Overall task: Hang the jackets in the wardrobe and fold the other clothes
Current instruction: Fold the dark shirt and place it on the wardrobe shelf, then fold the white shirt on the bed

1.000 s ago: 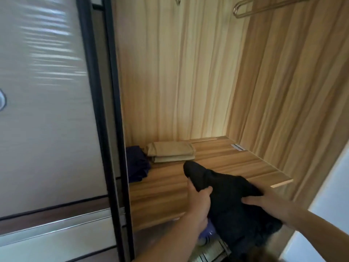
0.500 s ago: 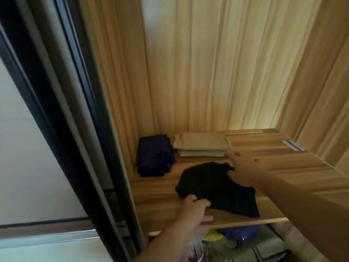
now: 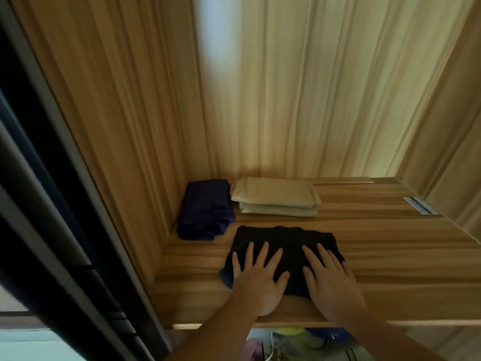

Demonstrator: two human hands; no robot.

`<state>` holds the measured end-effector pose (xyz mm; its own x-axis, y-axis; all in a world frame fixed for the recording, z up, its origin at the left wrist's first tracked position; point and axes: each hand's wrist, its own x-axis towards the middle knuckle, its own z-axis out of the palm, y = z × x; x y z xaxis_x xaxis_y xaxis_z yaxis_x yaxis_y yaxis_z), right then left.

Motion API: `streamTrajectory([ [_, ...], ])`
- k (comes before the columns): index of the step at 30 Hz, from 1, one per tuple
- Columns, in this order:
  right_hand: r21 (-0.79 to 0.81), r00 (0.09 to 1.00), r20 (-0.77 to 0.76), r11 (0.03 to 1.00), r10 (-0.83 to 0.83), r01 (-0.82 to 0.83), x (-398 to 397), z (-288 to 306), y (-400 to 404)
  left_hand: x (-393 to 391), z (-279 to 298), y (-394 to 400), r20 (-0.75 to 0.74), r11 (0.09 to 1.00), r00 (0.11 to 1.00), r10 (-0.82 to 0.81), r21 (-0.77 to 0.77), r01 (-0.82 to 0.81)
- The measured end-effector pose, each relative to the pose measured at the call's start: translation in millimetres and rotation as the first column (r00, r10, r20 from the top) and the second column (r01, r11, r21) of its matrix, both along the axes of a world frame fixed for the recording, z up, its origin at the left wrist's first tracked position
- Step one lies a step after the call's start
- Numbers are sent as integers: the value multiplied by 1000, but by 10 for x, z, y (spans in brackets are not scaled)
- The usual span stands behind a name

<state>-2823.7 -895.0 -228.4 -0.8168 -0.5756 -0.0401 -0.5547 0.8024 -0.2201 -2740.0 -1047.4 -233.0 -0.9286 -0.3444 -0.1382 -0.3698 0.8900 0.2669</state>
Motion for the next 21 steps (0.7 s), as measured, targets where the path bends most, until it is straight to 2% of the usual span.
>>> streamTrajectory([
  [6, -26, 996, 24, 996, 88, -87, -402, -60, -120, -211, -55, 15, -17, 991, 991, 131, -14, -131],
  [10, -31, 995, 30, 995, 98, -97, -592, -110, -260, -354, -66, -101, -19, 988, 988, 155, -8, -155],
  [17, 14, 994, 68, 996, 91, -92, -722, -23, -329, -478, 70, -249, 89, 990, 988, 125, 46, -130],
  [21, -9, 996, 73, 999, 47, -47, -607, 204, 6, -420, 370, -264, 9, 1000, 1000, 18, -3, -18],
])
